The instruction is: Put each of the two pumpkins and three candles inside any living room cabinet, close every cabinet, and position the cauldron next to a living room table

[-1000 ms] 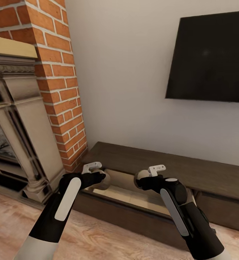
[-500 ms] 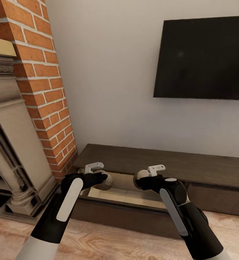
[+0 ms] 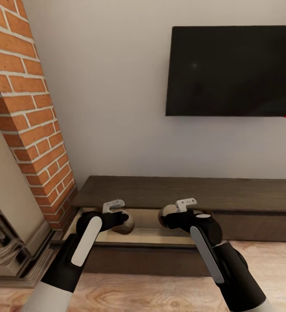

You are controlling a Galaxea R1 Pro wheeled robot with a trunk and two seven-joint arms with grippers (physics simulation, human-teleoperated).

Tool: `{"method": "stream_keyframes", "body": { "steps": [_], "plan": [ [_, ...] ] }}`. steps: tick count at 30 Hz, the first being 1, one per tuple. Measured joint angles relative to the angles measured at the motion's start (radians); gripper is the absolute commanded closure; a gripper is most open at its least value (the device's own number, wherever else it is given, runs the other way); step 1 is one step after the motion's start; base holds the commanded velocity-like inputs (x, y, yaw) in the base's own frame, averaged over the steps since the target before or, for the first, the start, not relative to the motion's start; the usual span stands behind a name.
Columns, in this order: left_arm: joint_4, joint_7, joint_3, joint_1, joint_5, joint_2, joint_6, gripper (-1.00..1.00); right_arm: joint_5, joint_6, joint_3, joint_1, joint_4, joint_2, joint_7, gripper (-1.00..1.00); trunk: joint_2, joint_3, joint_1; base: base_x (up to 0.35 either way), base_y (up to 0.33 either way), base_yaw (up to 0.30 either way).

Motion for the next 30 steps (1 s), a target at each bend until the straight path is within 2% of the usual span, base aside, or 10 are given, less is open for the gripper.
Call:
{"method": "stream_keyframes", "body": {
  "steps": [3, 5, 7, 11, 13, 14, 19, 23, 25, 30],
  "plan": [
    [0.015, 0.000, 0.000, 0.000, 0.000, 0.000, -0.004, 1.00, 0.002, 0.000, 0.003, 0.000, 0.007, 0.005, 0.002, 1.00, 0.000, 0.000, 0.000, 0.037, 0.281, -0.099],
    [0.060, 0.000, -0.001, 0.000, -0.008, 0.000, -0.025, 1.00, -0.008, -0.001, 0.011, 0.002, 0.042, 0.009, 0.006, 1.00, 0.000, 0.000, 0.000, 0.152, 0.252, -0.020],
    [0.083, 0.000, -0.002, 0.000, -0.007, -0.001, -0.045, 1.00, 0.003, 0.000, 0.013, 0.003, 0.070, 0.010, 0.007, 1.00, 0.000, 0.000, 0.000, 0.250, 0.185, -0.006],
    [0.094, 0.000, -0.003, 0.000, -0.008, -0.001, -0.054, 1.00, 0.002, 0.000, 0.017, 0.003, 0.118, 0.016, 0.009, 1.00, 0.000, 0.000, -0.001, 0.286, 0.141, -0.002],
    [0.096, 0.000, -0.004, 0.000, -0.009, -0.002, -0.056, 1.00, -0.011, -0.002, 0.017, 0.003, 0.152, 0.037, 0.009, 1.00, 0.000, 0.000, -0.001, 0.316, 0.060, -0.001],
    [0.098, 0.000, -0.004, 0.001, -0.010, -0.002, -0.057, 1.00, 0.001, 0.000, 0.017, 0.003, 0.164, 0.043, 0.009, 1.00, 0.000, 0.000, -0.001, 0.323, 0.037, 0.000],
    [0.100, 0.000, -0.007, 0.002, -0.010, -0.002, -0.059, 1.00, 0.006, 0.000, 0.017, 0.002, 0.181, 0.052, 0.009, 1.00, 0.000, 0.000, 0.000, 0.251, 0.016, 0.000],
    [0.118, -0.012, -0.039, -0.004, 0.004, -0.013, -0.085, 1.00, 0.005, -0.011, 0.020, -0.010, 0.195, 0.065, 0.012, 1.00, 0.000, 0.000, 0.000, 0.022, 0.001, 0.000],
    [0.129, -0.023, -0.050, 0.006, -0.005, -0.009, -0.094, 1.00, 0.005, -0.022, 0.020, -0.021, 0.206, 0.076, 0.012, 1.00, 0.000, 0.000, 0.000, 0.000, 0.000, 0.000],
    [0.158, -0.029, -0.051, 0.006, -0.004, -0.009, -0.120, 1.00, 0.006, -0.051, 0.020, -0.050, 0.234, 0.104, 0.012, 1.00, 0.000, 0.000, 0.000, 0.000, 0.000, 0.000]
  ]
}}
